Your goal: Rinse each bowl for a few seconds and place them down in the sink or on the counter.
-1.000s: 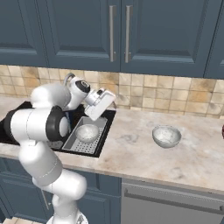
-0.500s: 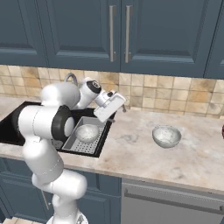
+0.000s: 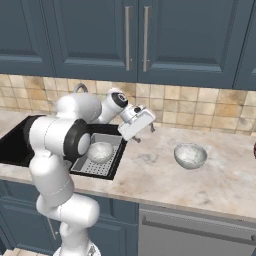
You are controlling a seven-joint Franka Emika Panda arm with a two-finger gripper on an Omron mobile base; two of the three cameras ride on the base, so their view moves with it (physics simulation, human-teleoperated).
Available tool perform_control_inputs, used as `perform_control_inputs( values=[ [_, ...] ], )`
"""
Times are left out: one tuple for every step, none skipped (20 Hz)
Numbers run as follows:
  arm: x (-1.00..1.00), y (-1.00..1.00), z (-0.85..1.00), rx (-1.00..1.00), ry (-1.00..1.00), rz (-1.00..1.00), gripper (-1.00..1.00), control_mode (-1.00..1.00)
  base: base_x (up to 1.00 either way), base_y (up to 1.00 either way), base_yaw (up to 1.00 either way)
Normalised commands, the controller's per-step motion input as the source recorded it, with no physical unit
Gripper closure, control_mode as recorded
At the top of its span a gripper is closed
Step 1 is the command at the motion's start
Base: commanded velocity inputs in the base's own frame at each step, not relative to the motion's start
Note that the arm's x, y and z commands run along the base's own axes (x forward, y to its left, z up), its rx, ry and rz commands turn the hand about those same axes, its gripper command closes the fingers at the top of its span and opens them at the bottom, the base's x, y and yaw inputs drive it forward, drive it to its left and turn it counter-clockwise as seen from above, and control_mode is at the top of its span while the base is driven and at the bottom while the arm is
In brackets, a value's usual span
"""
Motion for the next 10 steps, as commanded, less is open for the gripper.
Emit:
perform_control_inputs(
  values=[
    [0.0,-0.36,-0.11,0.03,0.01,-0.1,-1.0,-1.0,0.0,0.0,0.0],
    [0.0,-0.35,-0.11,0.03,0.01,-0.09,-1.0,-1.0,0.0,0.0,0.0],
    [0.0,-0.35,-0.11,0.02,0.0,-0.09,-1.0,-1.0,0.0,0.0,0.0],
    [0.0,-0.33,-0.11,0.02,0.0,-0.08,-1.0,-1.0,0.0,0.0,0.0],
    [0.0,-0.32,-0.11,0.02,0.0,-0.08,-1.0,-1.0,0.0,0.0,0.0],
    [0.0,-0.31,-0.1,0.02,0.0,-0.07,-1.0,-1.0,0.0,0.0,0.0],
    [0.0,-0.3,-0.11,0.02,0.0,-0.07,-1.0,-1.0,0.0,0.0,0.0],
    [0.01,-0.3,-0.11,0.03,0.0,-0.07,-1.0,-1.0,0.0,0.0,0.0],
    [0.02,-0.31,-0.14,0.03,0.0,-0.06,-1.0,-1.0,0.0,0.0,0.0],
    [0.03,-0.3,-0.15,0.03,0.0,-0.06,-1.0,-1.0,0.0,0.0,0.0]
  ],
)
